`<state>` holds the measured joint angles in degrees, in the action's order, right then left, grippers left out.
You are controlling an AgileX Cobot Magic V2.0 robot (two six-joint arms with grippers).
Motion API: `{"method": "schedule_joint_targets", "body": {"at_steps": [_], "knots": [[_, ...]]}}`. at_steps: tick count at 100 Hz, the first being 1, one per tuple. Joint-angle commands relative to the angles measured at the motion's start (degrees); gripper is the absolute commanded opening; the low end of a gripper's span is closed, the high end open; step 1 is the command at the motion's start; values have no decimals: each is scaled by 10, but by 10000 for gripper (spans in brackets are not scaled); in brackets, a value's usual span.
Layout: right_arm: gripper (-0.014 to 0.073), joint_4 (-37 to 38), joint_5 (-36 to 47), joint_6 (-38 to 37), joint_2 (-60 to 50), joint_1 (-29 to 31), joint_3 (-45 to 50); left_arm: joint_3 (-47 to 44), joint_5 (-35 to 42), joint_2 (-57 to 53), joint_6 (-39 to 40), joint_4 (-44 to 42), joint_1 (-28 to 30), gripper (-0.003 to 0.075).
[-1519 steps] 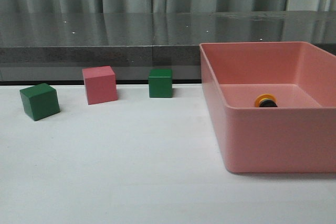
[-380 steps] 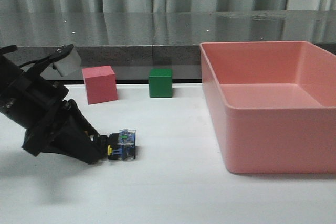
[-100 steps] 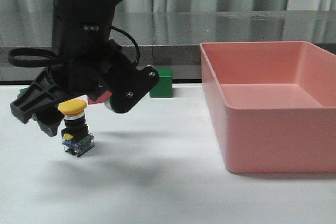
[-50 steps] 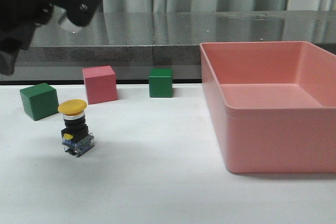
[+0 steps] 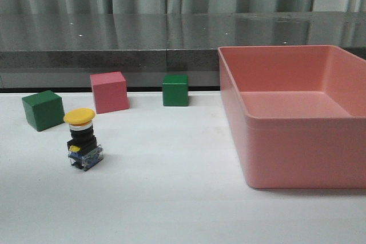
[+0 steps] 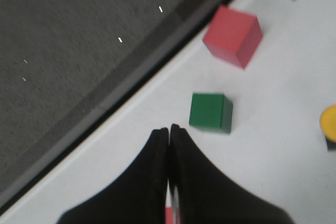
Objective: Place and stand button with both arms
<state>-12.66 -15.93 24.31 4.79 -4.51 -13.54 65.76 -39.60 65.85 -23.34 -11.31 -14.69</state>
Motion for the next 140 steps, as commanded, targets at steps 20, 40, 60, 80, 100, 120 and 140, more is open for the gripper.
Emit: {"method": "schedule_joint_targets", "body": {"at_steps": [20, 40, 60, 80, 100, 120, 140], "knots": [[-113, -3, 39, 0, 7, 3, -15, -192, 269, -176, 7, 98, 4, -19], [-113, -3, 39, 0, 7, 3, -15, -338, 370, -271, 7, 149, 4, -19], [-113, -3, 38, 0, 7, 3, -15, -406, 393, -304, 7, 163, 4, -19], [-113, -3, 37, 0, 7, 3, -15, -409, 388, -304, 7, 198, 4, -19], [-113, -3, 37, 0, 7, 3, -15, -409, 388, -304, 7, 207, 4, -19], [-113, -3, 36, 0, 7, 3, -15, -409, 388, -304, 7, 207, 4, -19], [-113, -3, 36, 0, 7, 3, -15, -410, 375, -304, 7, 214, 6, -19]]}}
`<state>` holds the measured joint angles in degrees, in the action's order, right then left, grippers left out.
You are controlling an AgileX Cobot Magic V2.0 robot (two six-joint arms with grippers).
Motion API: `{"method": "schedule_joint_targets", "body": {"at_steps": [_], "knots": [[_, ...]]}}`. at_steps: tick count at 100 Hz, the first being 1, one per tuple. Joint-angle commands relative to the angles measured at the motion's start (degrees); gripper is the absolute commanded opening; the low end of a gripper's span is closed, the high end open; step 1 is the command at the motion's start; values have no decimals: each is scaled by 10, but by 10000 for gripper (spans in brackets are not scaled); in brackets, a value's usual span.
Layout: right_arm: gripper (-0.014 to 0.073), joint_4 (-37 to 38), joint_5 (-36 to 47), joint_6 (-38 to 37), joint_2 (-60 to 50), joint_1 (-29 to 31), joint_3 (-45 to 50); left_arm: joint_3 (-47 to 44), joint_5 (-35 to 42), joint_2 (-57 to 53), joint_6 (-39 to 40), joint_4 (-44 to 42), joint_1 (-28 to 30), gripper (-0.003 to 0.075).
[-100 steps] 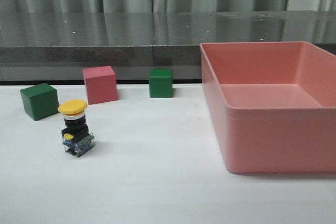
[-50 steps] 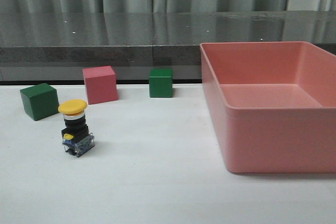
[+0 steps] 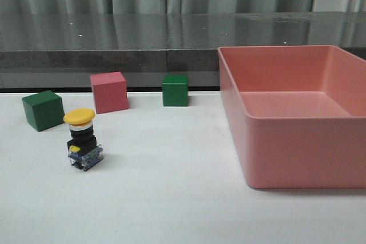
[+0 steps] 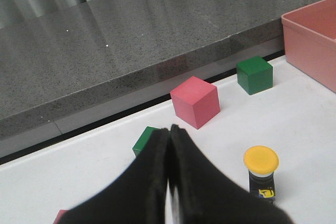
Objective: Place and stand button with both arms
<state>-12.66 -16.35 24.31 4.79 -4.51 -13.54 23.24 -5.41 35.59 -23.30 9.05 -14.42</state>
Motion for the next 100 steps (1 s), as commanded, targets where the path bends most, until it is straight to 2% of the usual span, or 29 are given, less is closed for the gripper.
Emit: {"method": "schedule_joint_targets", "body": {"at_steps": [1, 12, 29, 51, 70, 85, 100], "knots": [[-113, -3, 40, 0, 7, 3, -15, 15, 32, -1, 10, 10, 3, -19], [-113, -3, 40, 0, 7, 3, -15, -10, 34, -14, 45, -21, 4, -19], [-113, -3, 40, 0, 7, 3, -15, -81, 36, -89, 154, -94, 36, -19], [-113, -3, 40, 0, 7, 3, -15, -172, 33, -244, 157, -113, 88, -19], [-113, -3, 39, 0, 7, 3, -15, -229, 32, -368, 191, -114, 135, -19], [-113, -3, 39, 0, 7, 3, -15, -257, 46, -375, 240, -139, 142, -19], [-113, -3, 39, 0, 7, 3, -15, -259, 36, -377, 245, -139, 142, -19]]}}
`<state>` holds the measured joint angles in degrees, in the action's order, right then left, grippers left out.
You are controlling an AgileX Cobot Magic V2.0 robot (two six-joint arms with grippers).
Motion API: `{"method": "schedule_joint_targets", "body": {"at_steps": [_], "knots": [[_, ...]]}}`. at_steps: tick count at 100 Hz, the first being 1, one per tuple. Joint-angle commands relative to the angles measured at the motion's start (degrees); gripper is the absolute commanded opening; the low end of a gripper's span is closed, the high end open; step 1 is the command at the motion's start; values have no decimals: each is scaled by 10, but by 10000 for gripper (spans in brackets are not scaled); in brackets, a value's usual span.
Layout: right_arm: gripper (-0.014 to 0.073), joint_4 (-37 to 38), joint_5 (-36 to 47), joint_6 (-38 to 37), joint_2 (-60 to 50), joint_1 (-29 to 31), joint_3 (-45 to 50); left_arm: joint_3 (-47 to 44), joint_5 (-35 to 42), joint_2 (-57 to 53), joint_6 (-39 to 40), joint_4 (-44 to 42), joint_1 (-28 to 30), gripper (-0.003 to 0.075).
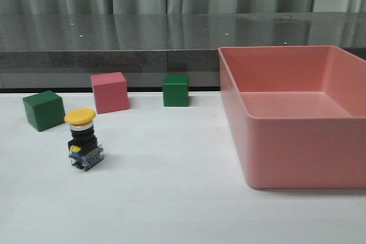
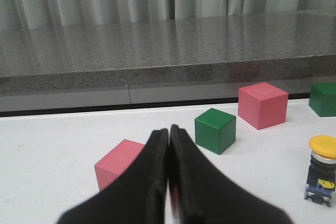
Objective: Place and stand button with both arms
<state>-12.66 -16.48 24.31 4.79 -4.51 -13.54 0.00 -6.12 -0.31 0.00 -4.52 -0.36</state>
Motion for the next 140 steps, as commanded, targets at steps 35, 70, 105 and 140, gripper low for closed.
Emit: {"method": "schedule_joint_targets", "body": {"at_steps": [35, 70, 105, 140], "knots": [[-113, -3, 41, 0, 7, 3, -15, -26, 43, -18, 12, -2, 1, -19], [-113, -3, 41, 0, 7, 3, -15, -26, 43, -18, 12, -2, 1, -20], [-113, 45, 47, -53, -2, 2, 2, -26, 43, -18, 12, -2, 1, -19], [-113, 173, 150, -272, -66, -6, 134, -26, 43, -18, 12, -2, 1, -20]]}}
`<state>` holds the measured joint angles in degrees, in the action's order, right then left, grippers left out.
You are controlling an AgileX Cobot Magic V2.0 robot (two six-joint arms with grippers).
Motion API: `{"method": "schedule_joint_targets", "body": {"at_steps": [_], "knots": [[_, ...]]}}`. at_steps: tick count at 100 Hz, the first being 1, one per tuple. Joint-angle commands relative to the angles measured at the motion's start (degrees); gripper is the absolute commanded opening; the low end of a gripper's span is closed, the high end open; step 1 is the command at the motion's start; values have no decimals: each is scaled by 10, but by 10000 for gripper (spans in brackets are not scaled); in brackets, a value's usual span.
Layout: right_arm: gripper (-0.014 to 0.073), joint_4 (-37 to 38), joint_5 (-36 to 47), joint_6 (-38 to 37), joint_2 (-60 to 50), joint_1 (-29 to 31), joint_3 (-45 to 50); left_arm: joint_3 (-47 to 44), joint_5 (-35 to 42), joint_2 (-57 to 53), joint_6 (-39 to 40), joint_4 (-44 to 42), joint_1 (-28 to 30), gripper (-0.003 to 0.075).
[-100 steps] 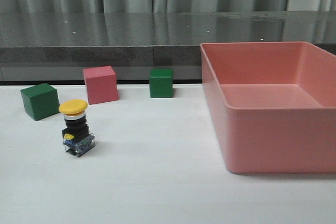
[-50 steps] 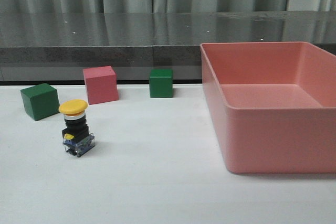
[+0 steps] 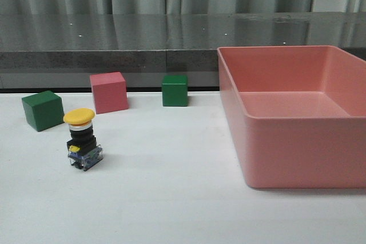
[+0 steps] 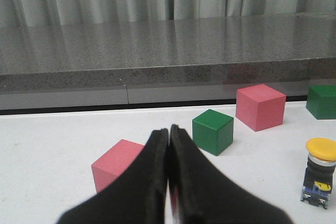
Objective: Place and stand button with both arms
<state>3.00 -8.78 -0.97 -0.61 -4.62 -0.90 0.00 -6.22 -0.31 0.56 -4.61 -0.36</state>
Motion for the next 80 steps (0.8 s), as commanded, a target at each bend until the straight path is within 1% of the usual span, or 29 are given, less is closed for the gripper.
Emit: {"method": "schedule_joint_targets", "body": {"at_steps": [1, 21, 80], "knots": [[-113, 16, 76, -19, -12, -7, 9, -26, 44, -18, 6, -1, 1, -19], [-113, 16, 69, -19, -12, -38, 16, -26, 44, -18, 6, -1, 1, -19], [-113, 14, 67, -19, -12, -38, 16, -26, 44, -18, 6, -1, 1, -19]]}}
